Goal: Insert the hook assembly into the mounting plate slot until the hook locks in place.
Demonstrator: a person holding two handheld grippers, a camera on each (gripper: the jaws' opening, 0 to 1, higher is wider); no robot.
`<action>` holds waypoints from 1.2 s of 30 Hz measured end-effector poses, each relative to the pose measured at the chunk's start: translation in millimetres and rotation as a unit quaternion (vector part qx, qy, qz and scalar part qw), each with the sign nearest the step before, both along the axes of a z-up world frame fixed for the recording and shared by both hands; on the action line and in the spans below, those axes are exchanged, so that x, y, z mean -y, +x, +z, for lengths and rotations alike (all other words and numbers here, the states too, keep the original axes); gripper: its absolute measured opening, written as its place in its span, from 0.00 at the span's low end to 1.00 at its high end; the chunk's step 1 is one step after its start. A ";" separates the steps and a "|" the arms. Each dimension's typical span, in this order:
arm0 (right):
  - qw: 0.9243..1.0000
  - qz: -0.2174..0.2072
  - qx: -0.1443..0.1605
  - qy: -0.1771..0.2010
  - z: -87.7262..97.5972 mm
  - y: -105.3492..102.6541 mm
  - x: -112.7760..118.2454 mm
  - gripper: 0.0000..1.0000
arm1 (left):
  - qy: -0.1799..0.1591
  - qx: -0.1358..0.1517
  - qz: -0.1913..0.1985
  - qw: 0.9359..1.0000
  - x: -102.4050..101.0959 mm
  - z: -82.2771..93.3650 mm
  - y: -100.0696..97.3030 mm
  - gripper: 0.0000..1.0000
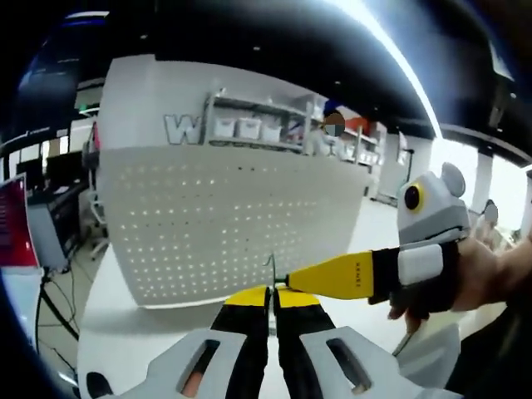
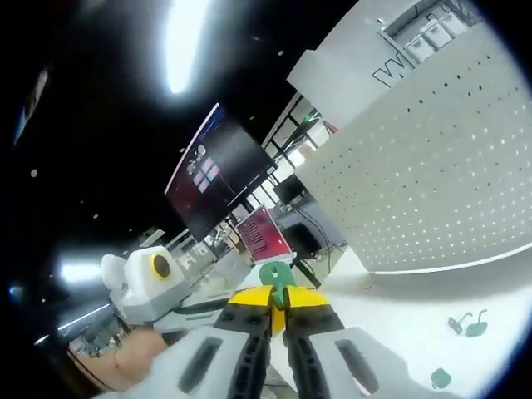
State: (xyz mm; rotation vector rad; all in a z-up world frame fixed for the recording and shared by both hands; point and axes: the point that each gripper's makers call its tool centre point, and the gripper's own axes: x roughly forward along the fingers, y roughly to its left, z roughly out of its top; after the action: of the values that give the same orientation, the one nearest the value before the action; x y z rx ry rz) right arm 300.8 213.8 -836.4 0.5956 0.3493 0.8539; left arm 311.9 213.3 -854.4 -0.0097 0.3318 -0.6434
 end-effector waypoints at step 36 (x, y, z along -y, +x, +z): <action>0.990 -0.073 0.090 -0.083 0.4 36.8 16.4 0.00 | -0.045 0.033 -0.040 0.998 -11.8 -0.9 0.4 0.76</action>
State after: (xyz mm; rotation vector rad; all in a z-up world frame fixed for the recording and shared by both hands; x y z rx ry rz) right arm 337.7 197.4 -836.0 0.3811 0.2069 0.7245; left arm 312.3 225.1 -855.3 -0.0608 0.2404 -0.7350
